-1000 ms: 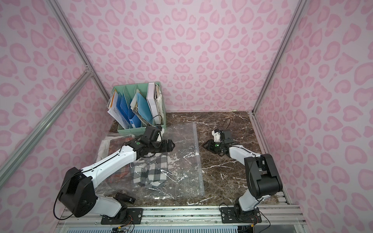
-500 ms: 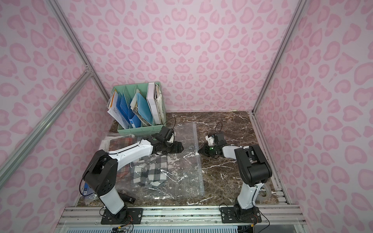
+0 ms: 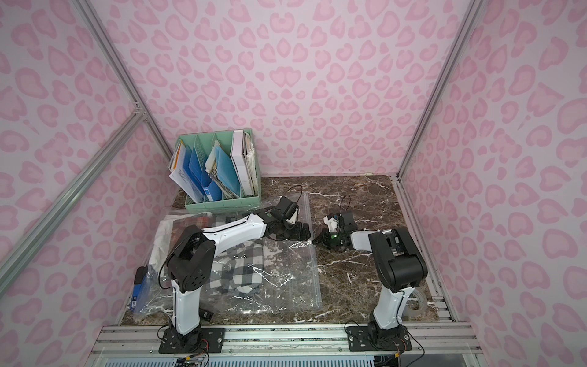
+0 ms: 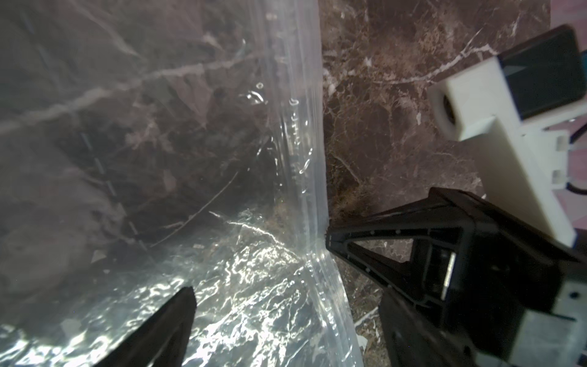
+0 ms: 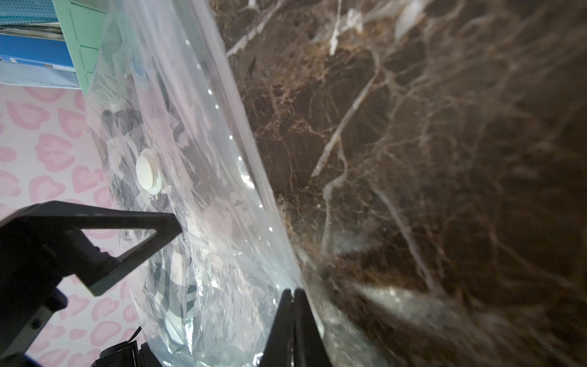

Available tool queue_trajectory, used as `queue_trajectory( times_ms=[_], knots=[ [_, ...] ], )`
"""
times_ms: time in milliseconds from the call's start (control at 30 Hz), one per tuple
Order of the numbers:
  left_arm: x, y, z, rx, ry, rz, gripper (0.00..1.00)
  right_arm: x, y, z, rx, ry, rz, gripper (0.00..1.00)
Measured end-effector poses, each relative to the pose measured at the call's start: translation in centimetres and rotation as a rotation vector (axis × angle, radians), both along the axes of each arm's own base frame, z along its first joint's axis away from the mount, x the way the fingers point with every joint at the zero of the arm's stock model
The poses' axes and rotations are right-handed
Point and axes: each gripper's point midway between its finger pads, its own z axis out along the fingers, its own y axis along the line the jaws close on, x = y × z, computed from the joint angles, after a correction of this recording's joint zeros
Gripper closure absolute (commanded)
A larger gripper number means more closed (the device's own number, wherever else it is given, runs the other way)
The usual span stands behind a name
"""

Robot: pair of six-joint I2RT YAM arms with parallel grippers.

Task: Take the shirt out of the vacuum bag
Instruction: Open the vacuum bag at the center of the board.

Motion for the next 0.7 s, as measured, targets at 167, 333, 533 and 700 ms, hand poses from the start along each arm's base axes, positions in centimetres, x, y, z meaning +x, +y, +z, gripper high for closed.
queue_trajectory(
  times_ms=[167, 333, 533, 700],
  knots=[
    [0.5, -0.4, -1.2, 0.035, 0.030, 0.008, 0.05, -0.4, 0.6, -0.3, 0.032, -0.002, 0.035, 0.93],
    [0.7, -1.0, -2.1, 0.047, 0.044, 0.006, 0.05, -1.0, 1.5, -0.5, 0.071, 0.003, 0.075, 0.93],
    [0.4, -0.8, -3.5, 0.071, 0.080, 0.013, 0.05, -1.5, 1.8, -0.2, 0.099, -0.013, 0.093, 0.93],
    [0.6, -0.9, -3.7, 0.070, 0.077, 0.017, 0.06, -2.2, 2.5, 0.2, 0.143, -0.021, 0.127, 0.93]
  ],
)
